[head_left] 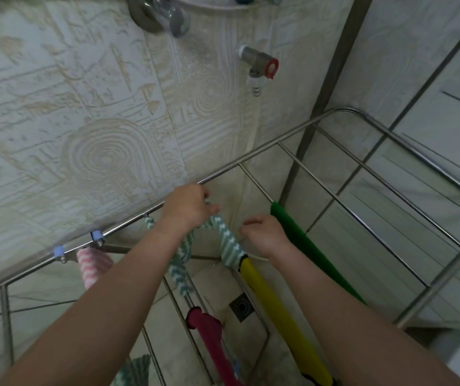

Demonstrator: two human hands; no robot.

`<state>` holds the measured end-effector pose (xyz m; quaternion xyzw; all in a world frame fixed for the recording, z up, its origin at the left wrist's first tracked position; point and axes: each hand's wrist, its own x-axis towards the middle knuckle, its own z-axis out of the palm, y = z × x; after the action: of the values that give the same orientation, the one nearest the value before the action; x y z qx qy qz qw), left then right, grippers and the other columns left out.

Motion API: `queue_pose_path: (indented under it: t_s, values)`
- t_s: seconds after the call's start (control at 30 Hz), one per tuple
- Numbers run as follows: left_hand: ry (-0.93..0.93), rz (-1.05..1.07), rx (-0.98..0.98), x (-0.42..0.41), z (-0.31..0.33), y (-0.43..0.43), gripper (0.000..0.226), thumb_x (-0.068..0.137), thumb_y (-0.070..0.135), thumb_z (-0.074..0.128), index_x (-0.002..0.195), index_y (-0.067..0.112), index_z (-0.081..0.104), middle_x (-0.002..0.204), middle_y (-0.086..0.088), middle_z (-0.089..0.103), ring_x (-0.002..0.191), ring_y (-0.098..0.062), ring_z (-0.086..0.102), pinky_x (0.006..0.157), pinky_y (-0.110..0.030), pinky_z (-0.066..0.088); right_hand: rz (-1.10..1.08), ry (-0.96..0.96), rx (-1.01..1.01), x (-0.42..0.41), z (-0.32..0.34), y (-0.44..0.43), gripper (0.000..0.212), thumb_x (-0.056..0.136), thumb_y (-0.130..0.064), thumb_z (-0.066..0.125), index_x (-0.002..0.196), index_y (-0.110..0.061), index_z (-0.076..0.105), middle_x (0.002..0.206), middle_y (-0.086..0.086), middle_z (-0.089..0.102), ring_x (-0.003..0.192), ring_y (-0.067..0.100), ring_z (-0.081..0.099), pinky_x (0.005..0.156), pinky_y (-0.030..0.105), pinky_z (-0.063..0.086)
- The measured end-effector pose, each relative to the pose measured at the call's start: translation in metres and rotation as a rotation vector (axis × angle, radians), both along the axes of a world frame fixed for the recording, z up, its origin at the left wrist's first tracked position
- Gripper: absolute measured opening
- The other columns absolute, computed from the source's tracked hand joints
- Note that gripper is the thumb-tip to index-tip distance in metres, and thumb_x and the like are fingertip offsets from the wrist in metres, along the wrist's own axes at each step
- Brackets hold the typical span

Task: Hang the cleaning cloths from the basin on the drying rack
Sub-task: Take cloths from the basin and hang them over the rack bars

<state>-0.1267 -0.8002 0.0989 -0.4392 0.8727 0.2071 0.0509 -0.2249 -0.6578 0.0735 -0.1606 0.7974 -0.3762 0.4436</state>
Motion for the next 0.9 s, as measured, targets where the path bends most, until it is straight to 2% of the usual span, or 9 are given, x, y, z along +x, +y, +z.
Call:
queue_pose_path:
  t_s: [0.07,0.13,0.2,0.3,0.37,0.43,0.53,0.77,0.9]
  values:
    - [-0.037,-0.053,-0.074,-0.003,0.002,0.001,0.044,0.084,0.046,0.064,0.103,0.006,0.064,0.111,-0.013,0.063,0.094,-0.028,0.060,0.074,-0.033,0.048,0.053,0.038,-0.052,0.004,0.004,-0.001,0.020,0.088,-0.022,0.063,0.103,-0.011,0.069,0.093,0.001,0.065,0.090,0.018,0.062,0.081,0.029,0.050]
    - [-0.047,-0.082,-0.130,-0.005,0.005,0.001,0.048,0.086,0.044,0.062,0.115,0.005,0.061,0.119,-0.014,0.053,0.102,-0.030,0.057,0.080,-0.036,0.046,0.134,0.094,-0.069,0.008,0.007,0.000,0.018,0.087,-0.025,0.065,0.085,-0.010,0.073,0.083,0.004,0.071,0.080,0.020,0.067,0.077,0.032,0.054]
    - [-0.030,-0.072,-0.140,-0.005,0.007,0.001,0.053,0.087,0.043,0.062,0.124,0.006,0.057,0.124,-0.014,0.048,0.107,-0.031,0.055,0.085,-0.037,0.046,0.216,0.238,-0.054,0.012,0.010,0.000,0.027,0.088,-0.028,0.064,0.071,-0.008,0.072,0.074,0.009,0.071,0.069,0.021,0.066,0.070,0.036,0.055]
    - [0.010,-0.037,-0.156,0.000,0.007,-0.001,0.056,0.085,0.046,0.064,0.126,0.008,0.056,0.125,-0.013,0.046,0.106,-0.031,0.056,0.084,-0.038,0.048,0.279,0.368,-0.065,0.014,0.017,0.001,0.041,0.088,-0.032,0.062,0.053,-0.014,0.057,0.056,0.007,0.058,0.052,0.021,0.054,0.055,0.033,0.048]
    - [0.015,-0.013,-0.147,0.007,0.005,-0.003,0.057,0.083,0.049,0.065,0.122,0.009,0.058,0.124,-0.012,0.047,0.103,-0.030,0.057,0.083,-0.038,0.049,0.356,0.451,-0.052,0.017,0.021,0.002,0.035,0.088,-0.034,0.063,0.060,-0.014,0.061,0.061,0.007,0.061,0.056,0.023,0.058,0.056,0.033,0.049]
    - [0.029,-0.001,-0.107,0.011,0.002,-0.004,0.060,0.080,0.050,0.067,0.122,0.009,0.058,0.123,-0.012,0.047,0.102,-0.029,0.057,0.084,-0.039,0.050,0.442,0.584,-0.002,0.022,0.025,0.003,0.020,0.088,-0.033,0.063,0.078,-0.016,0.069,0.075,0.004,0.068,0.067,0.020,0.063,0.061,0.032,0.053]
    - [0.057,0.003,-0.050,0.012,-0.001,-0.008,0.066,0.079,0.049,0.069,0.130,0.010,0.053,0.126,-0.012,0.047,0.107,-0.028,0.055,0.090,-0.039,0.048,0.489,0.748,0.026,0.032,0.026,0.002,0.014,0.090,-0.028,0.062,0.097,-0.016,0.065,0.090,0.003,0.068,0.076,0.017,0.062,0.058,0.027,0.044]
    - [0.113,0.028,-0.005,0.016,-0.002,-0.012,0.065,0.080,0.042,0.071,0.133,0.010,0.052,0.127,-0.013,0.051,0.114,-0.029,0.053,0.093,-0.034,0.042,0.461,0.864,-0.009,0.044,0.016,0.001,0.011,0.093,-0.017,0.056,0.103,-0.011,0.056,0.100,0.008,0.062,0.083,0.024,0.062,0.059,0.028,0.035]
    - [0.179,0.035,0.036,0.021,0.007,-0.008,0.046,0.081,0.029,0.071,0.122,0.011,0.059,0.117,-0.013,0.058,0.107,-0.028,0.057,0.087,-0.033,0.045,0.447,0.831,0.005,0.045,0.017,0.001,0.014,0.093,-0.021,0.055,0.105,-0.014,0.055,0.101,0.007,0.061,0.081,0.023,0.059,0.061,0.028,0.036]
